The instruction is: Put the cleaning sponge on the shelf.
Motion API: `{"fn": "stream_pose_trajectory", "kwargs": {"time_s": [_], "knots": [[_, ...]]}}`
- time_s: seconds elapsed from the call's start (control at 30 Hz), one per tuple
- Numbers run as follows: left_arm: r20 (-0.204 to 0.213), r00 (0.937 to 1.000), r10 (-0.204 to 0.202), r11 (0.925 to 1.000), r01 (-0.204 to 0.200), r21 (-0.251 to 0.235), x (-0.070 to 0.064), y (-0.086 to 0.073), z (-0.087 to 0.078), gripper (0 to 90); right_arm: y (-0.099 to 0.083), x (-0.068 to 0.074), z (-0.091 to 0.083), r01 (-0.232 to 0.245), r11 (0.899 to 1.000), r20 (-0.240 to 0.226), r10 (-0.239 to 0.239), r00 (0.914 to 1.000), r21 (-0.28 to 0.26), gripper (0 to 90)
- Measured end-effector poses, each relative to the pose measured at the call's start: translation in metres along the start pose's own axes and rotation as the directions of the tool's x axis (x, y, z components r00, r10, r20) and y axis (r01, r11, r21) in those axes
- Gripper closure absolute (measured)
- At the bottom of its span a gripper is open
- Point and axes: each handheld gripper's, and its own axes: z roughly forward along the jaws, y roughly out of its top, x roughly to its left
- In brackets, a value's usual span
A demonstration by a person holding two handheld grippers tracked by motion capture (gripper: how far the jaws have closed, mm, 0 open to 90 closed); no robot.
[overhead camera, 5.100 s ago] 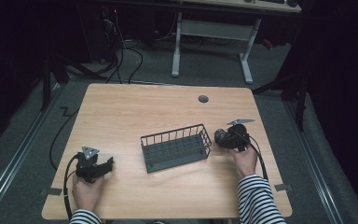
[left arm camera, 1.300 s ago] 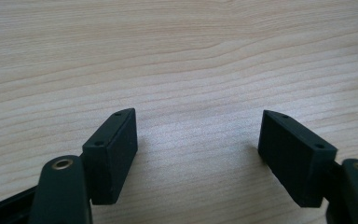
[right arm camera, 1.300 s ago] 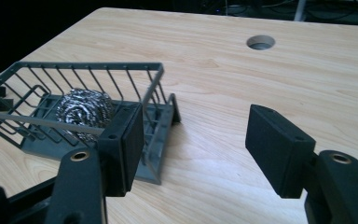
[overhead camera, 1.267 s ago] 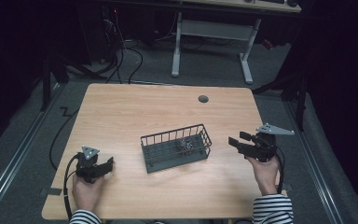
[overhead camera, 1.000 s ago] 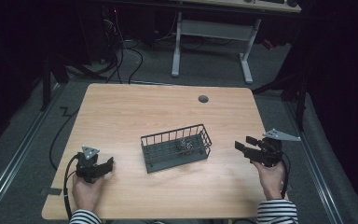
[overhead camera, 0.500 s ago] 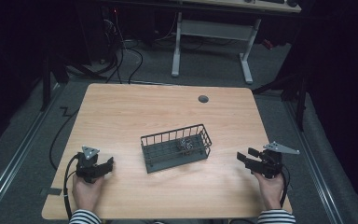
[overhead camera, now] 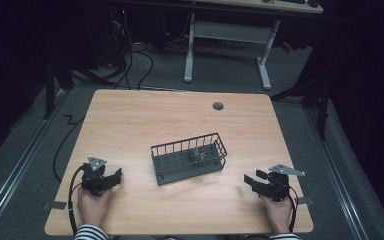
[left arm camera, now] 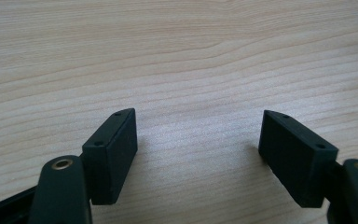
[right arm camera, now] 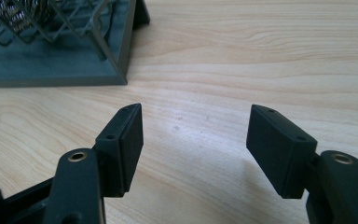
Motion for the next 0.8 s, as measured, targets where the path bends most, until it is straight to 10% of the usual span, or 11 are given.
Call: {"fn": "stream_pose_trajectory", "kwargs": {"time_s": [0.8], "knots": [[-0.001,1.0,0.0,1.0,0.0,0.0,0.0,0.0,0.0,28.5,-0.006,0.041,0.026,0.231,0.968,0.06,-0.238,0.9694,0.102,30.7]]}}
